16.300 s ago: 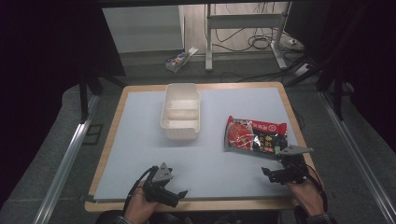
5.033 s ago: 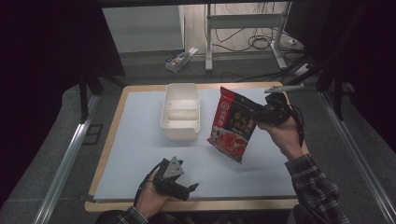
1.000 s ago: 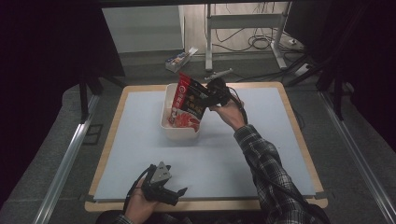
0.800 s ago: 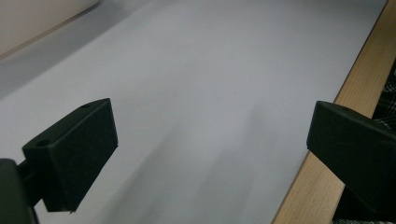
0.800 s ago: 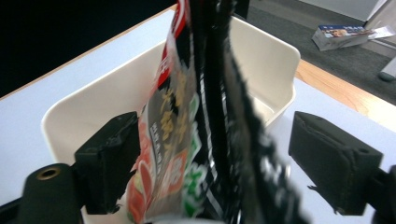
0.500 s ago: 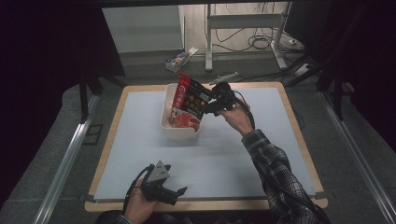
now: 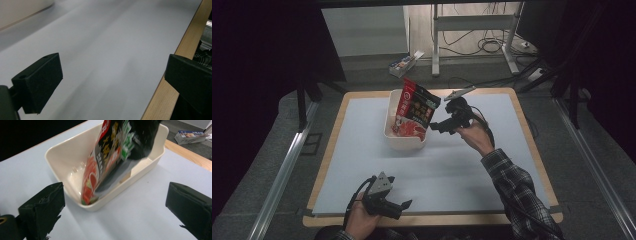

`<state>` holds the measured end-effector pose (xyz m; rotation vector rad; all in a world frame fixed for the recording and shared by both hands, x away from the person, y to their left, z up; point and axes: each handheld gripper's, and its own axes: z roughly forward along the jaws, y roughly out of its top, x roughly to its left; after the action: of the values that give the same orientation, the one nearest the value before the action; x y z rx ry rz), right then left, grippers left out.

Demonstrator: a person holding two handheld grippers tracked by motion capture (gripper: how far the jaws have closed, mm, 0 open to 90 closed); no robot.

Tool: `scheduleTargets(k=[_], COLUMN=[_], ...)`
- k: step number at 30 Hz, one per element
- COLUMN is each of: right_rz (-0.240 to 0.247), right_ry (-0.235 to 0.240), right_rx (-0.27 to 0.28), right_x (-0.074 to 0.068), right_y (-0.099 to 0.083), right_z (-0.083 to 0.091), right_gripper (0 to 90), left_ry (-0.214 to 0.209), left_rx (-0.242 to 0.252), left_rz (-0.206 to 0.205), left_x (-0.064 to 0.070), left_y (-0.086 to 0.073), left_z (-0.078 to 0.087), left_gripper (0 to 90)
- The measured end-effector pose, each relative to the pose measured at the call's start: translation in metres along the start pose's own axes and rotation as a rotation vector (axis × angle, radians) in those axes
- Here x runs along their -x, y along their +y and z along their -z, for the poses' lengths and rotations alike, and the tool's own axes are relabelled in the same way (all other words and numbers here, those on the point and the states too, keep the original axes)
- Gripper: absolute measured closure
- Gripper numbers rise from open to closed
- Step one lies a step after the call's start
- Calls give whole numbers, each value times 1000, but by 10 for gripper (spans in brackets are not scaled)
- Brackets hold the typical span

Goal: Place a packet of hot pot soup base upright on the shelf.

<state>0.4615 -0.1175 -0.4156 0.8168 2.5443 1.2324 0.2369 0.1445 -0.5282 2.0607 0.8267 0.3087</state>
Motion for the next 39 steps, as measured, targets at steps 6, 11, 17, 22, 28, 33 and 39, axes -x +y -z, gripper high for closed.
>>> scheduleTargets(k=[6,11,17,22,28,33,39], right_rz=[4,0,5,-4,-3,-11,-22], right_ry=[-3,0,-9,-6,-20,-34,-50], right_rx=[19,46,64,72,80,76,66], right_x=[-5,-9,-15,-18,-22,-25,-28], right_y=[-18,-33,-51,-70,-87,-103,-123], right_z=[15,30,46,57,67,75,86], right_gripper=[0,0,0,0,0,0,0], left_ry=[2,10,22,28,34,34,36], left_rx=[5,-4,-10,-14,-14,-15,-26], left_rz=[-3,-12,-23,-30,-34,-37,-41], left_x=[0,0,1,2,2,2,2], left_y=[0,0,0,0,0,0,0], left_z=[0,-1,-2,-2,-1,-1,-2], left_gripper=[14,14,12,11,11,11,12])
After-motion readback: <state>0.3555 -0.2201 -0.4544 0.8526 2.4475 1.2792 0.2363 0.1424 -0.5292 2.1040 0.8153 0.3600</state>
